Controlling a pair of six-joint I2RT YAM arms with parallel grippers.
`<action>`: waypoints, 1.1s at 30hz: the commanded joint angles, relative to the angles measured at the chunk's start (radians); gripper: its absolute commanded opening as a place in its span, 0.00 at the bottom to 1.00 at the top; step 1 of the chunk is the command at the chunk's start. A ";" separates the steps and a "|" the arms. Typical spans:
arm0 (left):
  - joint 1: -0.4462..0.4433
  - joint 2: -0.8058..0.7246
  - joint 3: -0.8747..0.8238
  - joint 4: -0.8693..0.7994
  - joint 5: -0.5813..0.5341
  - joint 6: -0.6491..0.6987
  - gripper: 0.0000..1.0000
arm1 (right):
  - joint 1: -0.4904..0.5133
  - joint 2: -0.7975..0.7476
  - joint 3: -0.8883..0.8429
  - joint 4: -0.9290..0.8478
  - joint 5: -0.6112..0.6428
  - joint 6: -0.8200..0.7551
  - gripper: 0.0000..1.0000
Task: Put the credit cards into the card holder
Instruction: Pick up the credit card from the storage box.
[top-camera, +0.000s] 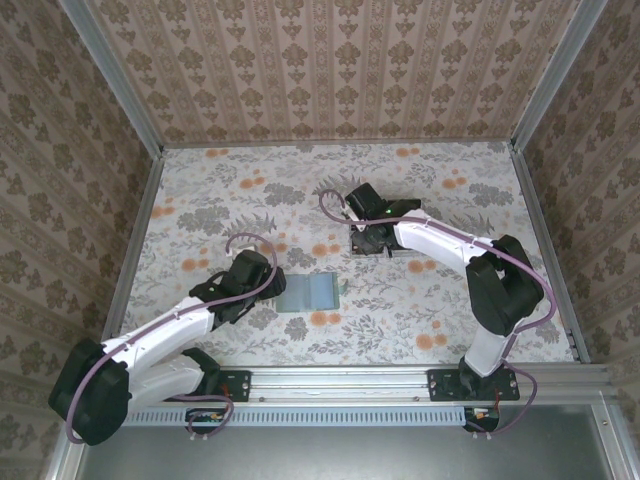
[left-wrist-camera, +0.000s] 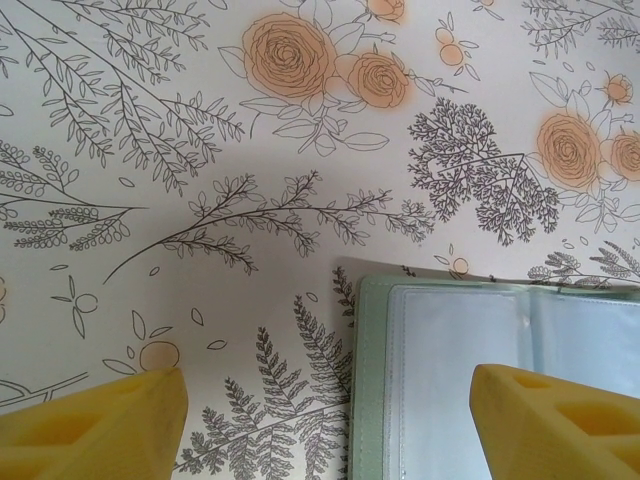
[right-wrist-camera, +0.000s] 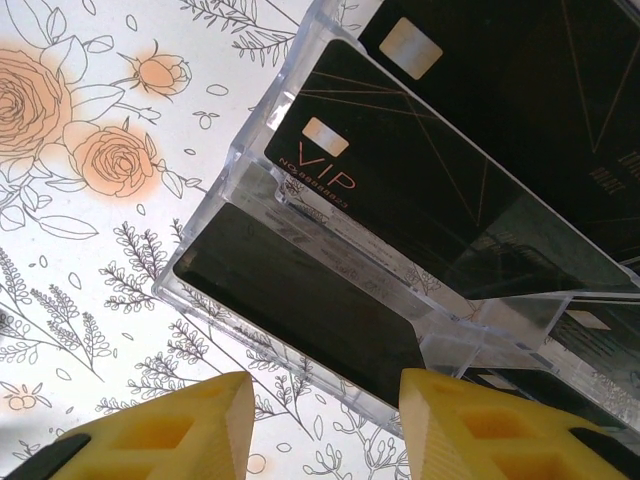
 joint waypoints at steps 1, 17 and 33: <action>-0.004 0.008 0.011 0.008 0.010 0.006 0.77 | 0.007 -0.010 0.022 -0.018 0.033 -0.034 0.43; -0.006 0.003 0.005 0.014 0.014 -0.005 0.77 | 0.012 0.076 0.069 -0.023 0.080 -0.104 0.38; -0.006 0.008 0.003 0.027 0.015 -0.005 0.77 | 0.025 0.093 0.069 -0.026 0.070 -0.163 0.17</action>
